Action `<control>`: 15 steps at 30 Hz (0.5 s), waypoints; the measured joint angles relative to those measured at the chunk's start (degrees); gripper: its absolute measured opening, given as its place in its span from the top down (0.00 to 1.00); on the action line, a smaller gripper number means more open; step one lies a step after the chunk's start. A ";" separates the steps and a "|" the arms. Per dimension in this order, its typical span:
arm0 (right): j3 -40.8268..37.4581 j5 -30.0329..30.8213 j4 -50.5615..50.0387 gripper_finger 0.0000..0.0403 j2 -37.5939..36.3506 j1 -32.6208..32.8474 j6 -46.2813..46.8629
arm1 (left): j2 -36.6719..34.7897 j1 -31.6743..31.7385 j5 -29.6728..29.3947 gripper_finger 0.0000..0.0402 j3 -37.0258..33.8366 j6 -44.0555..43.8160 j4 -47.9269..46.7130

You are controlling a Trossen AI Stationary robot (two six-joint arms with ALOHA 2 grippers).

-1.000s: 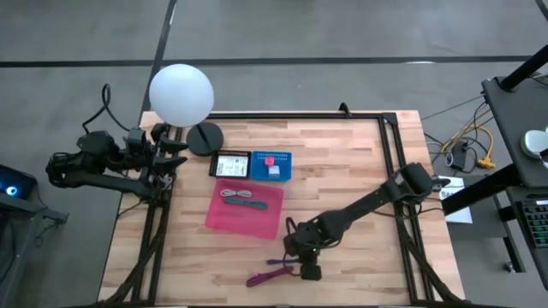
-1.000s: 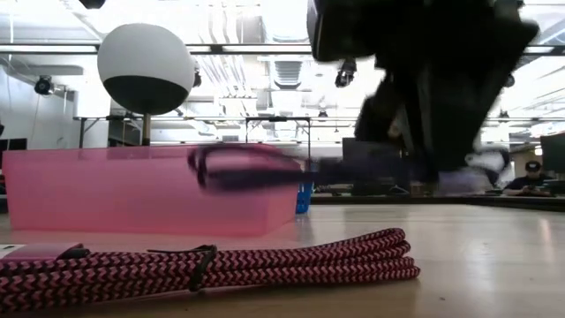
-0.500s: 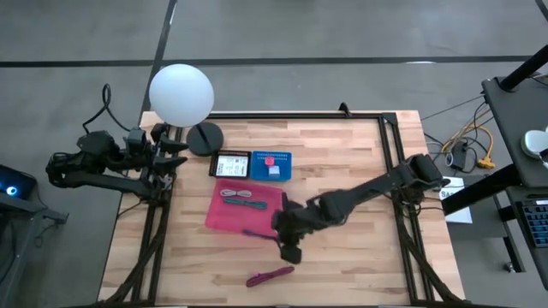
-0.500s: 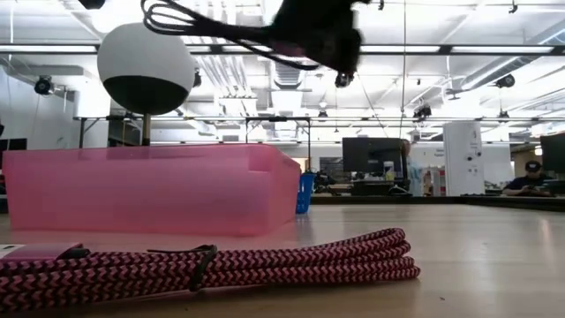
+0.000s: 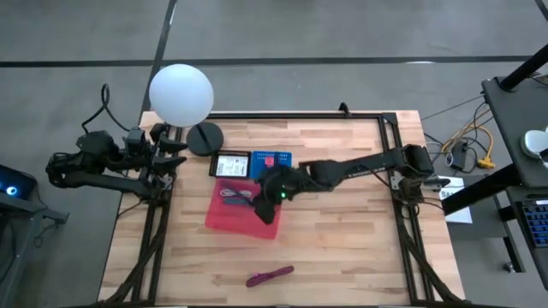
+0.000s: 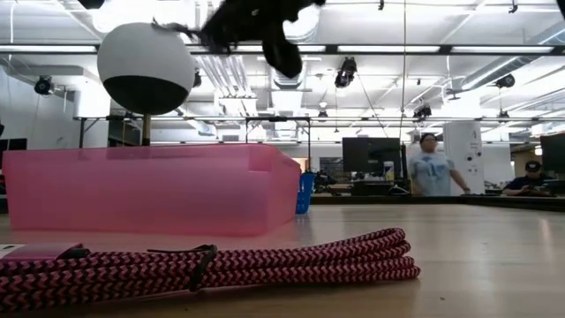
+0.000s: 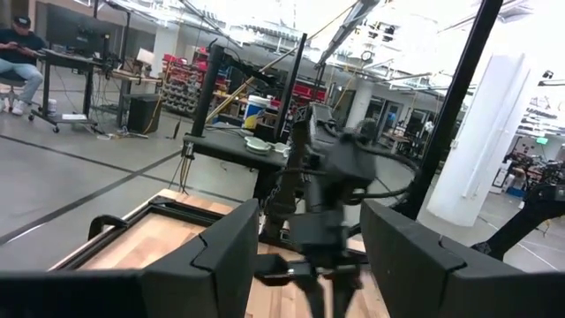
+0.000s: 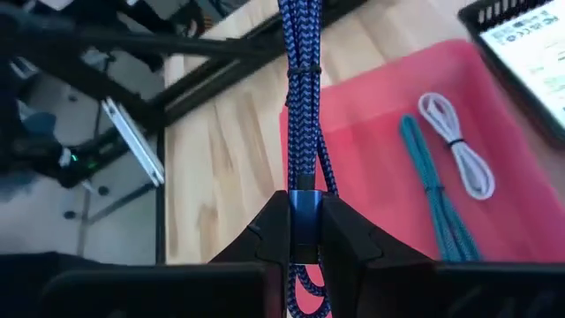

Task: Pick and place items into bin
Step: Put the black purple charger cable into the pink bin

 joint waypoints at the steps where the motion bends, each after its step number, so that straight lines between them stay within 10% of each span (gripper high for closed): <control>1: 0.11 -0.83 -0.31 0.93 0.23 -0.73 0.46 | -0.04 0.00 0.00 0.55 0.00 0.00 0.02; 15: 0.26 -10.97 -3.83 0.93 9.07 -3.01 2.75 | -0.22 0.02 -0.02 0.55 0.00 -0.02 -0.39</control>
